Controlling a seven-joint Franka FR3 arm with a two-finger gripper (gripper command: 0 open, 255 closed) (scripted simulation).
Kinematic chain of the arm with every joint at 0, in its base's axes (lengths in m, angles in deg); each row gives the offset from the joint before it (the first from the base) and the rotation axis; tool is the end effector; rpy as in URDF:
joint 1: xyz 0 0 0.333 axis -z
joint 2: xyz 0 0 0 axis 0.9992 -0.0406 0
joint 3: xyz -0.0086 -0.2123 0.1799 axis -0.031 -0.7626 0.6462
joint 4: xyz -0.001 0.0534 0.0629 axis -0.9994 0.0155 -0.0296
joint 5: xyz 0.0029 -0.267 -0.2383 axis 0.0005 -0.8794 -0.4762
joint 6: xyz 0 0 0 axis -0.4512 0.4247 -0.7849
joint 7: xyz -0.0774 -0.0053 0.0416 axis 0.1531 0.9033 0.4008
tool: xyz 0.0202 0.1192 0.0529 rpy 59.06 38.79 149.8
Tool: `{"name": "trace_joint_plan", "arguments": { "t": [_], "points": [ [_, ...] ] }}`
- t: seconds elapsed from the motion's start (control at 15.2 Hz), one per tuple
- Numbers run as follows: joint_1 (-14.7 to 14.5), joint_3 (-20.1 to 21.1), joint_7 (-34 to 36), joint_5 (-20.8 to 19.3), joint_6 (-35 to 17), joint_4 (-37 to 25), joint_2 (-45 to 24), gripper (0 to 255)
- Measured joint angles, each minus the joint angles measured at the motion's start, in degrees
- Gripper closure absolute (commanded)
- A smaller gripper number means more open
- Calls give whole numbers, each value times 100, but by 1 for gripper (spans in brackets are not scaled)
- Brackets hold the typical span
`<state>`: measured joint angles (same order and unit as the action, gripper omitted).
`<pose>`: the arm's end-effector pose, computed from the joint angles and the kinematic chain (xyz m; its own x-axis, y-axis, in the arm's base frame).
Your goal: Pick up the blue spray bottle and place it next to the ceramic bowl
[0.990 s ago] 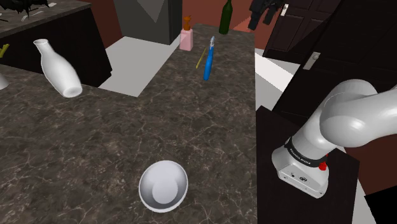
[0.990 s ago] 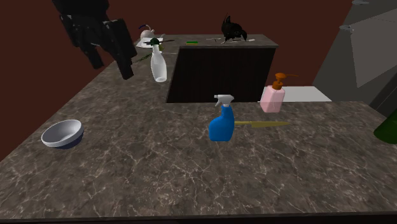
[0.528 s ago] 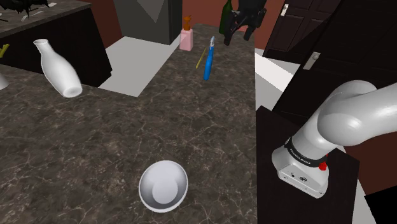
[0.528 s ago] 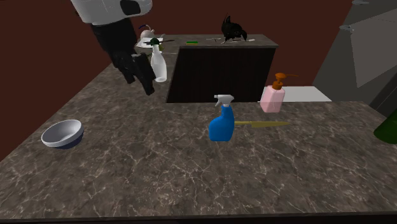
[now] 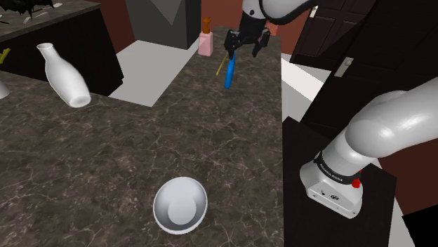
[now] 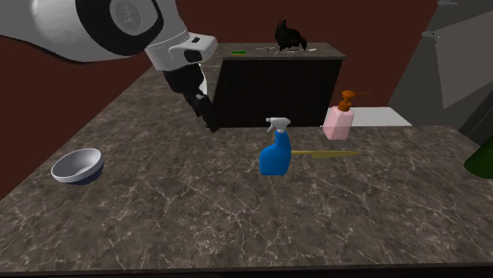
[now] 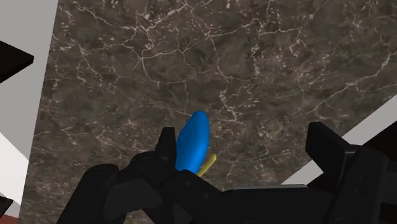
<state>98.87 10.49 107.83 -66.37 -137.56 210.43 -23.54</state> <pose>0.4158 0.0066 0.4293 0.8384 -0.4802 0.2581 -0.5059 -0.8617 0.0402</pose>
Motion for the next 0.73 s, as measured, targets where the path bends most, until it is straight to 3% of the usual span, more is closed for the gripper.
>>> {"name": "trace_joint_plan", "arguments": {
  "t": [0.33, 0.73],
  "points": [
    [620, 435, 1404, -775, -890, -190, -984, 0],
    [1285, 722, 3423, -2266, -1474, -728, -2246, 0]
  ]
}}
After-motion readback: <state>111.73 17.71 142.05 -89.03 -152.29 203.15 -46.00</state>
